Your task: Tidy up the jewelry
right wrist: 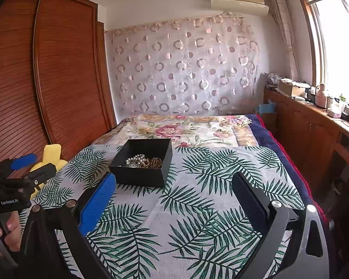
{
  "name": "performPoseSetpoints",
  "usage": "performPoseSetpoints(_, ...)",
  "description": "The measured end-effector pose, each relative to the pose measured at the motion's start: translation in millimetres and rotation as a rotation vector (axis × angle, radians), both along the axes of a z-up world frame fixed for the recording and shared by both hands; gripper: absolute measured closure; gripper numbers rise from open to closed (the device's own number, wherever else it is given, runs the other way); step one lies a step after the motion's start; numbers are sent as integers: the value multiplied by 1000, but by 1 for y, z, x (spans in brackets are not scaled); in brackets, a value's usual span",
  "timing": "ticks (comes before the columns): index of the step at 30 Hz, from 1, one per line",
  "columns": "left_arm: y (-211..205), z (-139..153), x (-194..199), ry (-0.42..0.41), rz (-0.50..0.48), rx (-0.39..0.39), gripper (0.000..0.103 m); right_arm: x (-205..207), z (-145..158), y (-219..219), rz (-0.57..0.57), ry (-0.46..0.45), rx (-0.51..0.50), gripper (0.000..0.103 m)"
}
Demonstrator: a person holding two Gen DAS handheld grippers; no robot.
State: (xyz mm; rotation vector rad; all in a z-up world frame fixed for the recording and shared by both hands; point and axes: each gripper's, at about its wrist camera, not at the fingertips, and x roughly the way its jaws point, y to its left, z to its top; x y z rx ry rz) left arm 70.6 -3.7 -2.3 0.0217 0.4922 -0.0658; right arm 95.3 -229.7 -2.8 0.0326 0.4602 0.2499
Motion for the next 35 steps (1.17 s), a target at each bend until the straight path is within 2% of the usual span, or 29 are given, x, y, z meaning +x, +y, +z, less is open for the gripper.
performPoseSetpoints(35,-2,11,-2,-9,0,-5,8,-1,-1,-2,0,-2,3,2)
